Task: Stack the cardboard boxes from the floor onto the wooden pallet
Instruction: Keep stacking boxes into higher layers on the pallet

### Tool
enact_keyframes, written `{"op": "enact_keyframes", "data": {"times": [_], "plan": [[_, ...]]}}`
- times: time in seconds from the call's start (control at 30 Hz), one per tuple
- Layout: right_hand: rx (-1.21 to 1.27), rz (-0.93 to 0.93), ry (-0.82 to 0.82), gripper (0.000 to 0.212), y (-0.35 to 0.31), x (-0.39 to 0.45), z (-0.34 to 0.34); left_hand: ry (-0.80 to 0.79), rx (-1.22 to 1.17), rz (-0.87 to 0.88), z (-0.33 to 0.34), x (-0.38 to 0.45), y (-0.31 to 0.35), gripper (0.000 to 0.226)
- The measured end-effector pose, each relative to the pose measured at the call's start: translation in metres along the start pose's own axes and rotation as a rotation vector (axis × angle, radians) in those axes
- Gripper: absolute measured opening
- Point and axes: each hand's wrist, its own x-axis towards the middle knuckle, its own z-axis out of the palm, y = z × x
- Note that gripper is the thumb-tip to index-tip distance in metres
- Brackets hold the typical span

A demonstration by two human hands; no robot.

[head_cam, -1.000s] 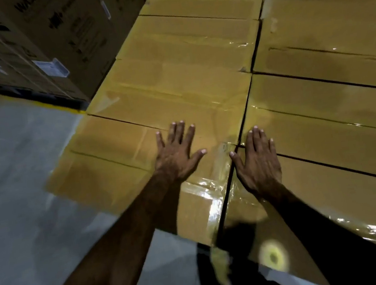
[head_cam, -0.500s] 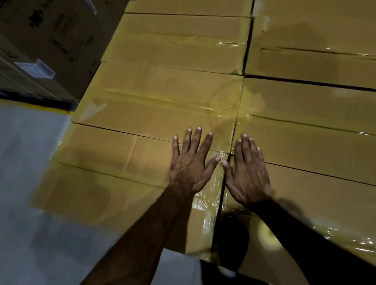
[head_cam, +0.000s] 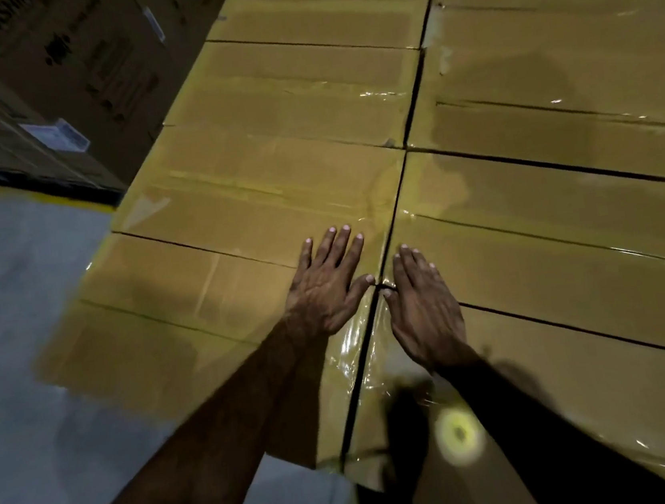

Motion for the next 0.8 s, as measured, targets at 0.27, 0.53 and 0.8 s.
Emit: {"op": "enact_keyframes", "data": {"times": [0.27,0.53,0.8], "plan": [[0.014,0.009,-0.013,0.07,0.041,0.056,-0.022,-0.047,-0.046,-0.007,-0.011,0.063,0.009,0.082],[-0.05,0.065,0.037,0.069,0.083,0.156,-0.045,0.026,-0.039,-0.021,-0.01,0.162,0.002,0.079],[-0.069,0.092,0.008,0.068,0.107,0.224,-0.051,0.04,-0.01,-0.002,-0.018,0.229,-0.014,0.079]]}}
